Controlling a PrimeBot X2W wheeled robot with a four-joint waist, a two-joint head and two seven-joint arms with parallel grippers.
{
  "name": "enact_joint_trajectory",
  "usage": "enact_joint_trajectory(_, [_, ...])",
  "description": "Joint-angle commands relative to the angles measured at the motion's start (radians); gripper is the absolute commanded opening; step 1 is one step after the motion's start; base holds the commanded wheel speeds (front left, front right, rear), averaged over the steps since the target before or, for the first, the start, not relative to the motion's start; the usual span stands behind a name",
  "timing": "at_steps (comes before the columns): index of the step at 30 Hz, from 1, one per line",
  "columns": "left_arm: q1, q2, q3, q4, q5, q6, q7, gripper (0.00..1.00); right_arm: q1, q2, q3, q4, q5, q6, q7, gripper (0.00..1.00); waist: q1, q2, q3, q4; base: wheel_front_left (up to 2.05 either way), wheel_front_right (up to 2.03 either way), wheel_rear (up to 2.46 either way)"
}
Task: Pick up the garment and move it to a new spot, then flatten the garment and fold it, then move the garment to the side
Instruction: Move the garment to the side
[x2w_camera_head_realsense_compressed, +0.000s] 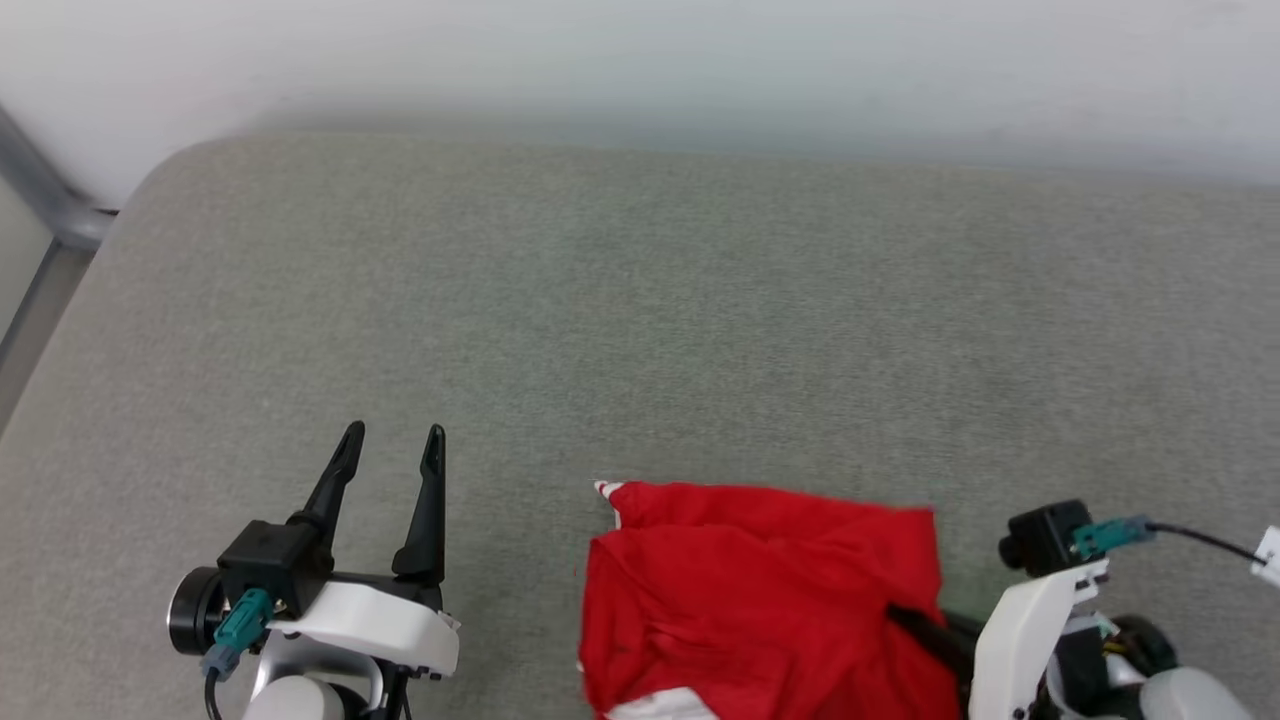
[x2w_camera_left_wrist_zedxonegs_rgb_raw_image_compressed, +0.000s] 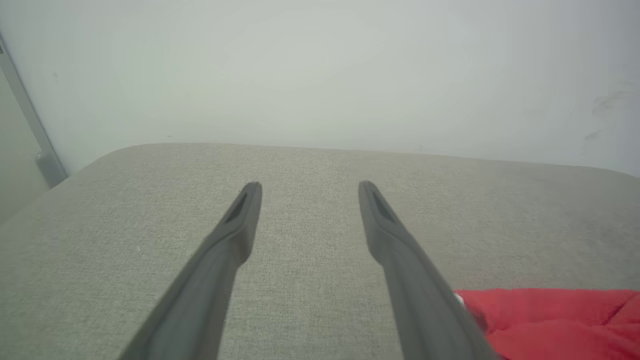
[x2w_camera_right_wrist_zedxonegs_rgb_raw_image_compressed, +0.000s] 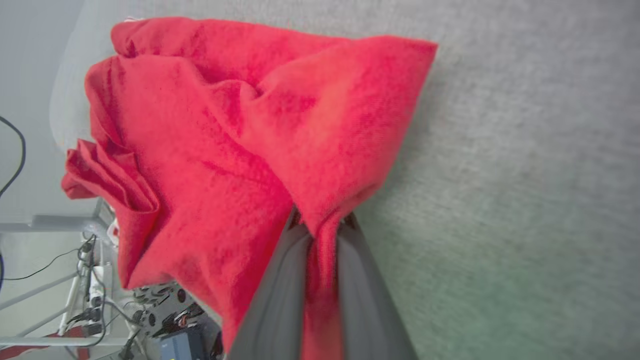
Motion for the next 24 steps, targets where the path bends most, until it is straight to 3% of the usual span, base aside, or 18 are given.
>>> enact_joint_trajectory(1, [0.014, -0.001, 0.003, -0.005, 0.008, -0.001, -0.002, 1.00, -0.019, -0.023, -0.008, -0.024, -0.036, -0.001, -0.008, 0.00, -0.0001, 0.0000, -0.024, -0.036, 0.00, 0.00, 0.00])
enact_joint_trajectory(9, [0.045, -0.005, 0.014, -0.030, 0.024, -0.004, -0.002, 1.00, -0.039, -0.102, -0.032, -0.144, -0.173, -0.001, 0.036, 0.00, -0.0001, 0.0000, -0.051, -0.180, 0.00, 0.00, 0.00])
enact_joint_trajectory(10, [0.048, -0.005, 0.016, -0.040, 0.029, -0.007, -0.002, 1.00, -0.046, -0.113, -0.042, -0.175, -0.194, -0.001, 0.062, 0.00, -0.0001, 0.0000, -0.047, -0.233, 0.00, 0.00, 0.00])
enact_joint_trajectory(14, [0.035, -0.004, 0.015, -0.059, 0.036, -0.012, -0.002, 1.00, -0.073, -0.131, -0.066, -0.216, -0.224, -0.001, 0.100, 0.00, -0.0001, 0.0000, -0.019, -0.343, 0.00, 0.00, 0.00])
enact_joint_trajectory(19, [-0.010, 0.015, 0.002, -0.087, 0.054, -0.025, -0.002, 1.00, -0.146, -0.148, -0.070, -0.204, -0.240, -0.001, 0.099, 0.00, -0.0001, 0.0000, 0.062, -0.462, 0.00, 0.00, 0.00])
enact_joint_trajectory(24, [-0.054, 0.038, -0.016, -0.114, 0.071, -0.036, 0.003, 1.00, -0.221, -0.151, -0.091, -0.155, -0.247, -0.001, 0.069, 0.00, -0.0001, 0.0000, 0.134, -0.514, 0.00, 0.00, 0.00])
